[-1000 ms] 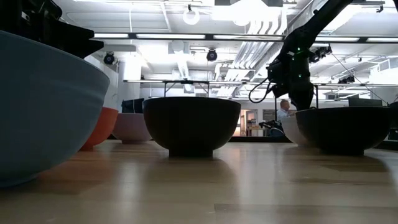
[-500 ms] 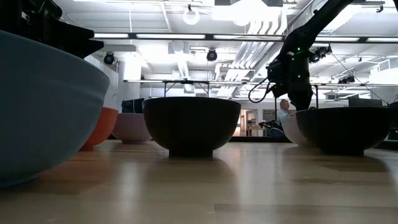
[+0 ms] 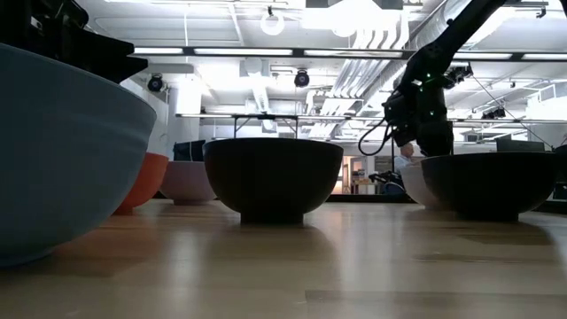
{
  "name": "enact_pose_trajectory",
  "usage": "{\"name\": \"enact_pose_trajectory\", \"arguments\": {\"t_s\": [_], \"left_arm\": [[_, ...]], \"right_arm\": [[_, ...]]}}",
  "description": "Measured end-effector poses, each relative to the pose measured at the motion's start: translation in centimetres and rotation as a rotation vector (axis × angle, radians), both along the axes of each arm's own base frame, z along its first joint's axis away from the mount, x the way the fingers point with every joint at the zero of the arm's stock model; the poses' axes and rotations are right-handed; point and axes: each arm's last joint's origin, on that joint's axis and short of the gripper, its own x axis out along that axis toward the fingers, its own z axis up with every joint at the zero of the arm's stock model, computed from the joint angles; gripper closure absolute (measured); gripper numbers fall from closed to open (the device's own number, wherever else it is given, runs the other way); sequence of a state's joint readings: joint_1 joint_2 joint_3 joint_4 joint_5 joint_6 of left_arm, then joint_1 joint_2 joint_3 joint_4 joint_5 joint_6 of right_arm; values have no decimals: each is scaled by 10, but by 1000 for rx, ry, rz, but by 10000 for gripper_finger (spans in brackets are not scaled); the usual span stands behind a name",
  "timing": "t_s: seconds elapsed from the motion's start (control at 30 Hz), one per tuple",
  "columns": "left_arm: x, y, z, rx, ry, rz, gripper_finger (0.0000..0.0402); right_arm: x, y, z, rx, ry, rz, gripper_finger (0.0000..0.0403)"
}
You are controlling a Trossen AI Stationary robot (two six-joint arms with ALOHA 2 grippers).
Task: Nest bowls inside each other
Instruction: Stack the right white bowl on top of the black bowl
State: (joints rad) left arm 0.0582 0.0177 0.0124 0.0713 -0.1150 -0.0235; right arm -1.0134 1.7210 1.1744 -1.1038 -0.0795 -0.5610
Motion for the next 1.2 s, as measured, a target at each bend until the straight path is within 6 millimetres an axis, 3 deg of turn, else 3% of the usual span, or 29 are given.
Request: {"name": "enact_pose_trajectory", "arguments": {"t_s": [0.37, 0.73, 0.93, 1.2], "left_arm": [[0, 0, 0, 0, 0, 1, 216], [0, 0, 0, 0, 0, 2, 216], [0, 0, 0, 0, 0, 3, 216], [0, 0, 0, 0, 0, 4, 216]], "right_arm": [[5, -7, 13, -36, -23, -79, 401], [19, -10, 43, 24, -111, -337, 402], [42, 2, 64, 27, -112, -380, 403], [89, 37, 101, 2, -172, -345, 403]]}}
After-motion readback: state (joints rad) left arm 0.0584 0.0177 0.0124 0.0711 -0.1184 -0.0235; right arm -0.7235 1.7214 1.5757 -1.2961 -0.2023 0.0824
